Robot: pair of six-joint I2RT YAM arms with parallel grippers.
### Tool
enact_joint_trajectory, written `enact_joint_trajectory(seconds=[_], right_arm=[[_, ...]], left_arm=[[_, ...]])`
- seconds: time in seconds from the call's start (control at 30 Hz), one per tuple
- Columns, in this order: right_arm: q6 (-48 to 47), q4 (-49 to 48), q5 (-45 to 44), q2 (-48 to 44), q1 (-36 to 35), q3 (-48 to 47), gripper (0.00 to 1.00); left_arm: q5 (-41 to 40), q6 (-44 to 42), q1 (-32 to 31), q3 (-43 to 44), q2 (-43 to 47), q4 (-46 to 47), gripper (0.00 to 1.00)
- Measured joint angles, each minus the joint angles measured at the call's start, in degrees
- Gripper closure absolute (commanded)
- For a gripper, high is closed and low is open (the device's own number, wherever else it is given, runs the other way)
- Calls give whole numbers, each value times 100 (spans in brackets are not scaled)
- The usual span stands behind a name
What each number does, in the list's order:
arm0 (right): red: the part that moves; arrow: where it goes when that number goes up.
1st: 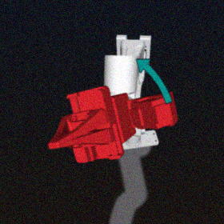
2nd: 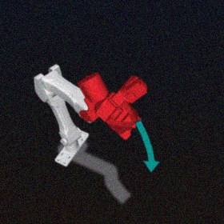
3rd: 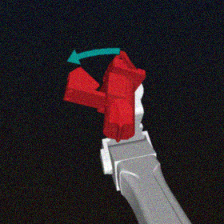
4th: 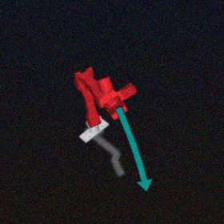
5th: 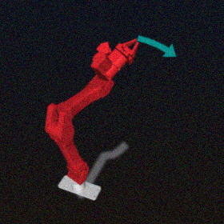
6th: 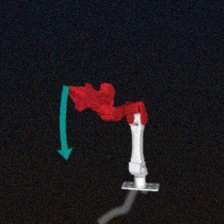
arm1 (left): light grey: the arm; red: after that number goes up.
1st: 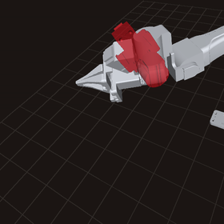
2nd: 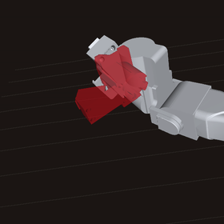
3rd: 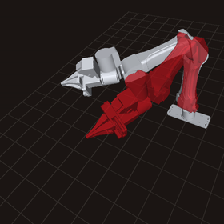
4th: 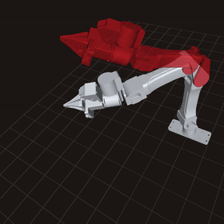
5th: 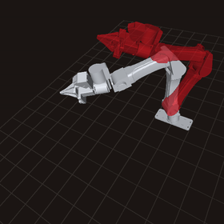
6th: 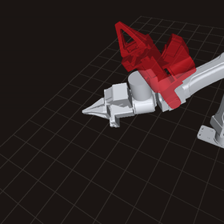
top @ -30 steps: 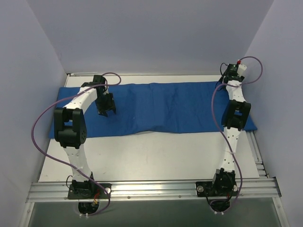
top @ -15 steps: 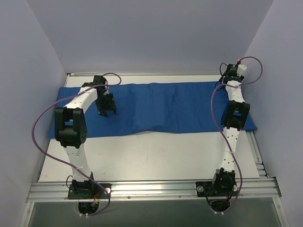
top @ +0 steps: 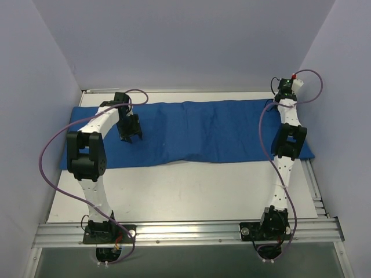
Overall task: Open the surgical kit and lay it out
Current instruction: Open the surgical kit at the center of the board.
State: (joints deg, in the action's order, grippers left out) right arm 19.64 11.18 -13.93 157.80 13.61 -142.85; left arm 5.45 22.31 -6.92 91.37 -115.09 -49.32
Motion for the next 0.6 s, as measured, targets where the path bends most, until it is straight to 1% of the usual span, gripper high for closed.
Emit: enact_joint_trajectory(seconds=[0.2, 0.27, 0.37, 0.4, 0.43, 0.47, 0.5, 0.6], right_arm=[[2, 0, 52, 0, 24, 2, 91], [2, 0, 81, 0, 26, 2, 91], [24, -72, 188, -4, 33, 31, 70], [35, -177, 245, -35, 33, 116, 60], [52, -282, 282, -87, 26, 221, 55], [55, -382, 330, -146, 20, 341, 52], [66, -437, 354, -184, 17, 413, 51], [68, -417, 389, -179, 17, 374, 52]], left_arm=[[0, 0, 0, -4, 0, 9, 39], [0, 0, 0, -31, 0, 35, 39], [0, 0, 0, -109, 0, 48, 39], [0, 0, 0, -149, 0, 52, 39], [0, 0, 0, -184, 0, 52, 39], [0, 0, 0, -216, 0, 57, 39], [0, 0, 0, -249, 0, 63, 39], [24, 11, 0, -321, 0, 85, 39]])
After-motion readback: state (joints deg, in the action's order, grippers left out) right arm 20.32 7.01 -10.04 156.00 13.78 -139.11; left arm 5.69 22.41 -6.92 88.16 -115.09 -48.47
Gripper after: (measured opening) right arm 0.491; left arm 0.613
